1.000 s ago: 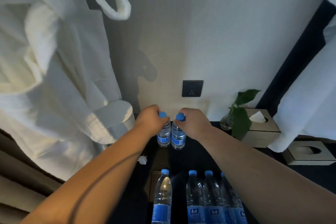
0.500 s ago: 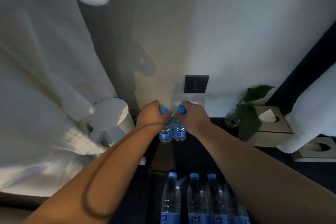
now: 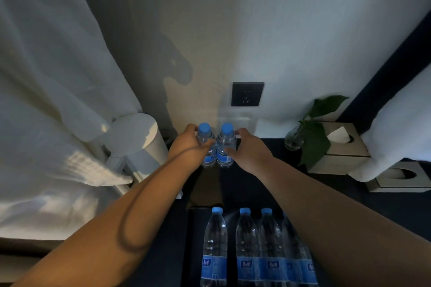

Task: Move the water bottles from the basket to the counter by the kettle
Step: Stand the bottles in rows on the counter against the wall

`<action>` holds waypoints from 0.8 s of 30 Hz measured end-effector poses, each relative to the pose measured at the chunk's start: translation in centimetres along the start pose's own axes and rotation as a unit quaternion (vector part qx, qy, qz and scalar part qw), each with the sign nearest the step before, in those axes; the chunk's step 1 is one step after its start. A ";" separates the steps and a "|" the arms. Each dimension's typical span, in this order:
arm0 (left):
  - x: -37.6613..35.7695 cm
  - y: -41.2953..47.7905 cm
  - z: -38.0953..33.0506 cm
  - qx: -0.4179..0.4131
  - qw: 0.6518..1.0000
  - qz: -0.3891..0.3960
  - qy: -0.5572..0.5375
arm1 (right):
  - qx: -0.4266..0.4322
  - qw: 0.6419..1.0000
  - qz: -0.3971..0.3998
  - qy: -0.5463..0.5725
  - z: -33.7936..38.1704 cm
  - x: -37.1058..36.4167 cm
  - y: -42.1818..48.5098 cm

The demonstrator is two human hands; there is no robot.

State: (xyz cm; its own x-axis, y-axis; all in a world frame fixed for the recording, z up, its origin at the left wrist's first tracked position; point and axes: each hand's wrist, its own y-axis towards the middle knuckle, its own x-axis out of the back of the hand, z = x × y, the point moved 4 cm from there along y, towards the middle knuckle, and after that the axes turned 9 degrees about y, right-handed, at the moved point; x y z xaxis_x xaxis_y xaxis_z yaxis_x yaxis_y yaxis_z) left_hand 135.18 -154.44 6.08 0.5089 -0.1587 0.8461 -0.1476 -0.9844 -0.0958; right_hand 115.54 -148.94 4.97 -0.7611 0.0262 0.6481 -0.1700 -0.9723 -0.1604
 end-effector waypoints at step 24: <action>-14.3 -11.8 4.9 0.035 0.960 0.261 0.091 | -0.175 0.920 0.171 -0.305 -8.3 -8.6 -9.8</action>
State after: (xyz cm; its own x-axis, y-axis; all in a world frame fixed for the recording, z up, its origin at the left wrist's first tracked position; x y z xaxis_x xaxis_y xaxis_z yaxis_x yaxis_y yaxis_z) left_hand 133.75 -140.90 -7.46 0.2240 -0.6218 0.7504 -0.2809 -0.7785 -0.5613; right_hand 118.56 -137.69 -5.16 -0.3336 -0.5065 0.7951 -0.2585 -0.7619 -0.5939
